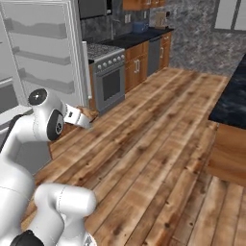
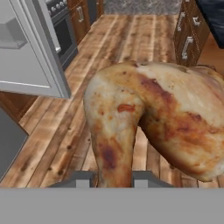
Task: Pick chicken drumstick from the fridge and place it on the plate on the counter.
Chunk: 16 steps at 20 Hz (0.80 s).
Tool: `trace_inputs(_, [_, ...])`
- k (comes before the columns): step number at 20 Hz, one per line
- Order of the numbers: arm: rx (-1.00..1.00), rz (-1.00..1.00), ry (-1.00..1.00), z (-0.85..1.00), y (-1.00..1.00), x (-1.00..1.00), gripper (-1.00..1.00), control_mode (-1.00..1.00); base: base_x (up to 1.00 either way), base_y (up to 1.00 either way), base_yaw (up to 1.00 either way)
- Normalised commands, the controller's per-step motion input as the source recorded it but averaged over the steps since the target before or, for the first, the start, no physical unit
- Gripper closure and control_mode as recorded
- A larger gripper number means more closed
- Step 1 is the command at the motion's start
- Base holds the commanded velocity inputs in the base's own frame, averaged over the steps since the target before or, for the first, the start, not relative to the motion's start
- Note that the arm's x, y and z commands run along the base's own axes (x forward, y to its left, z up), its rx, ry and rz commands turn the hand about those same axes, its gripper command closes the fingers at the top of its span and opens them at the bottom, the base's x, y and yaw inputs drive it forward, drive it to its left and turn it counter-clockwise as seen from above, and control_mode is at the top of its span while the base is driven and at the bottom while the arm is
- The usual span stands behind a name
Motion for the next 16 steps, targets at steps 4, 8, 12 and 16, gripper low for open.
trace_inputs(4, [0.00,0.00,0.00,0.00,0.00,0.00,1.00,1.00,0.14,-0.47,-0.05])
trace_inputs(8, [0.00,0.00,0.00,0.00,0.00,0.00,1.00,1.00,0.30,-0.44,-0.05])
trace_inputs(12, [0.00,0.00,0.00,0.00,0.00,0.00,1.00,1.00,0.44,-0.43,-0.04])
trace_inputs(16, [0.00,0.00,0.00,0.00,0.00,0.00,1.00,1.00,0.51,-0.43,-0.04])
